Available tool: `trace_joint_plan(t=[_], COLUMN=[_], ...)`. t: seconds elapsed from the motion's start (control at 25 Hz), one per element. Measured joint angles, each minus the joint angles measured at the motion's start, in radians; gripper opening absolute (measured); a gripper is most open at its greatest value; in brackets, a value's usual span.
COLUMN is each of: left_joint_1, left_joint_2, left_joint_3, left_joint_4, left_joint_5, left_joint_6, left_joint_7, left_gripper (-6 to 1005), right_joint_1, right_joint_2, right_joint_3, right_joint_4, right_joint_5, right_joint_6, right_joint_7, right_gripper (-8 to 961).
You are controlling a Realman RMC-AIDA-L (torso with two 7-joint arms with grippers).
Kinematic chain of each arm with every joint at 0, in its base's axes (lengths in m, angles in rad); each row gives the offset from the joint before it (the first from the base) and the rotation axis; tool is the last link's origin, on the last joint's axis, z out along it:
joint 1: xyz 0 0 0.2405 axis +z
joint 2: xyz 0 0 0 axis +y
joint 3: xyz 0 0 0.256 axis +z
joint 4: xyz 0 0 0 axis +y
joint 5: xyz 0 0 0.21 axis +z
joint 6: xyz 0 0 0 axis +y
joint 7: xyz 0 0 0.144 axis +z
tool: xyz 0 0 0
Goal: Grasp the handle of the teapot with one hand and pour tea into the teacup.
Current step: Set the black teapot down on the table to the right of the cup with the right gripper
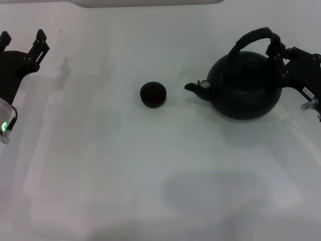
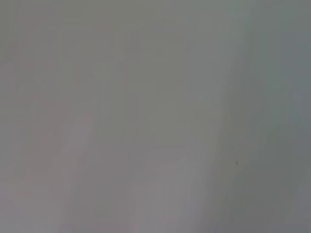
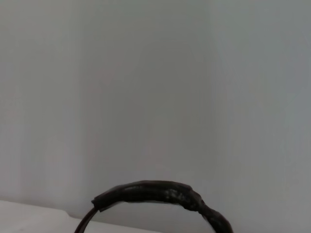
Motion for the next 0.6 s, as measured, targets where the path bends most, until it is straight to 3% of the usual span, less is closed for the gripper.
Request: trace_joint_plan(t=[0.44,0.6], left_joint_1=[0.003,0.004], left_joint_2=[0.0,0.0], left_joint_3=[0.0,0.0], left_joint_4=[-0.002,-0.003], left_joint_5=[0.0,0.0], left_joint_6=[0.0,0.0], left_joint_7=[0.001,0.001], left_gripper=[888,887], right_joint_1=[0.006,0.005], right_joint_2=[0.0,0.0], right_joint_3=[-0.035,-0.034], right_joint_4=[0.001,0.001], right_joint_5=[-0.001,-0.001], right_joint_6=[0.003,0.002], right_joint_7=[-0.009,-0.009], right_gripper=[121,183])
